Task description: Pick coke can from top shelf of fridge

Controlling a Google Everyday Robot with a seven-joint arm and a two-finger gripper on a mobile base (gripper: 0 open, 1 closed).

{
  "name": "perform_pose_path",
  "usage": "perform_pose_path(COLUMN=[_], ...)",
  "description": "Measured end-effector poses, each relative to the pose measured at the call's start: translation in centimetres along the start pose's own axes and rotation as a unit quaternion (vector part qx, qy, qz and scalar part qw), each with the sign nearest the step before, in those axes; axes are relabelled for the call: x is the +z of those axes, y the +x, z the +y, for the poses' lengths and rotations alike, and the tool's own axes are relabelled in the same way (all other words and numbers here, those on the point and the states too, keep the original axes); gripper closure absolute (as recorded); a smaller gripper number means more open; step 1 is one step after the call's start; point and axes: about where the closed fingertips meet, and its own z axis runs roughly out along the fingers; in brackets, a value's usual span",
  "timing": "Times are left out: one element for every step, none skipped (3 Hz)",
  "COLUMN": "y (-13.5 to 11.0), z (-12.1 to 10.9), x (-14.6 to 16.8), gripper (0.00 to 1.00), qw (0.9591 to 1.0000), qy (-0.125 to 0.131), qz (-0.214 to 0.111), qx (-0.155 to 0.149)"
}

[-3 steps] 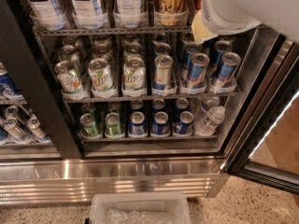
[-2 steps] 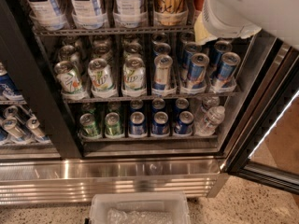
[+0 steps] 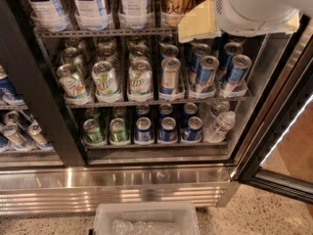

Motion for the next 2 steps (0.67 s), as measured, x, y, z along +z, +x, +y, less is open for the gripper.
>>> perform_pose_path(y=[0.39,0.38], z=[0.64,0.63], x=[-1.75,-1.75], gripper=[0.00,0.19], qw=[0.9999,0.9999], qy=[-0.015,-0.015], qz=[0.000,0.000], qx=[0.006,0.006])
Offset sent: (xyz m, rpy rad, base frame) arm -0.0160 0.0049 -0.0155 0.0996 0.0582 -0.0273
